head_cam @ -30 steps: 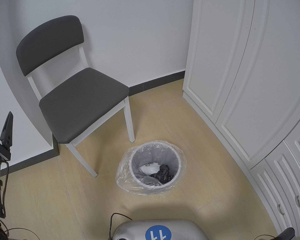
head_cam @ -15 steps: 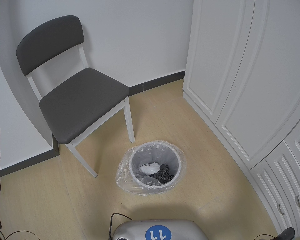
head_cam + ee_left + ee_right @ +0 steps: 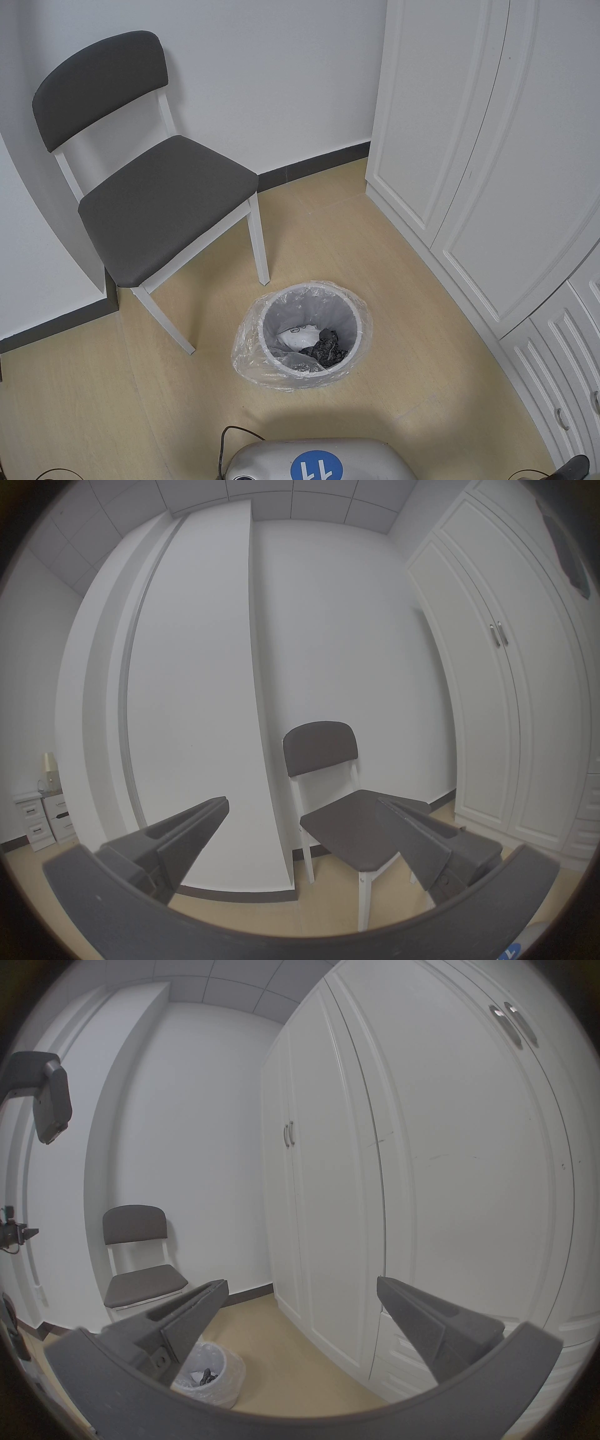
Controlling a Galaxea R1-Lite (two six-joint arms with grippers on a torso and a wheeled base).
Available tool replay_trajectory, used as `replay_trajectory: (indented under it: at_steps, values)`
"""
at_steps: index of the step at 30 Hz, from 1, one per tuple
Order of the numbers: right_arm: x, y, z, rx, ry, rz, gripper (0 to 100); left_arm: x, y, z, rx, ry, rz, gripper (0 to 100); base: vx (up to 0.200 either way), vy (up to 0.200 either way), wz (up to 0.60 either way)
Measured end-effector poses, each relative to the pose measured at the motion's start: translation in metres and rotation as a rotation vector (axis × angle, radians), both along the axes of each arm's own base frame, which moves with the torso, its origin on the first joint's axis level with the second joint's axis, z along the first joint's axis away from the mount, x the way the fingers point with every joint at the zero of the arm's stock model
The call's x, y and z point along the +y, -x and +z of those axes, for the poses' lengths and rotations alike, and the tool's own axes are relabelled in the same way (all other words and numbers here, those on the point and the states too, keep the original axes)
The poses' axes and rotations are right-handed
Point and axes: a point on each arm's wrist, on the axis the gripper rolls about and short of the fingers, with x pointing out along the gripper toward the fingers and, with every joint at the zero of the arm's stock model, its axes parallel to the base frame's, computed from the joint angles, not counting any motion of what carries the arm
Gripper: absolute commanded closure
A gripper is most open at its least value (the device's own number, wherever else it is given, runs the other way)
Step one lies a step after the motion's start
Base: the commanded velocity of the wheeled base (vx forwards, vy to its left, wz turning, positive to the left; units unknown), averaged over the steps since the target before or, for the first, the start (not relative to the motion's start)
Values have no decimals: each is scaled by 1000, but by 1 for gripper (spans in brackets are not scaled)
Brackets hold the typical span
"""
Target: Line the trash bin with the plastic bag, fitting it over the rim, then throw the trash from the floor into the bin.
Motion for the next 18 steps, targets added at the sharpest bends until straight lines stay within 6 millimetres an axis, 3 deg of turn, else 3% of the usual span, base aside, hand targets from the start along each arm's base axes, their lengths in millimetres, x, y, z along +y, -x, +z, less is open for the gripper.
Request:
replay_trajectory:
  at_steps: [8, 18]
  values:
    - [0, -7, -13, 8, 10, -9, 0, 1, 20, -24, -26, 15, 14, 0, 0, 0, 0]
    - [0, -9, -16, 13, 3, -17, 0, -4, 28, -51, 9, -46, -92, 0, 0, 0, 0]
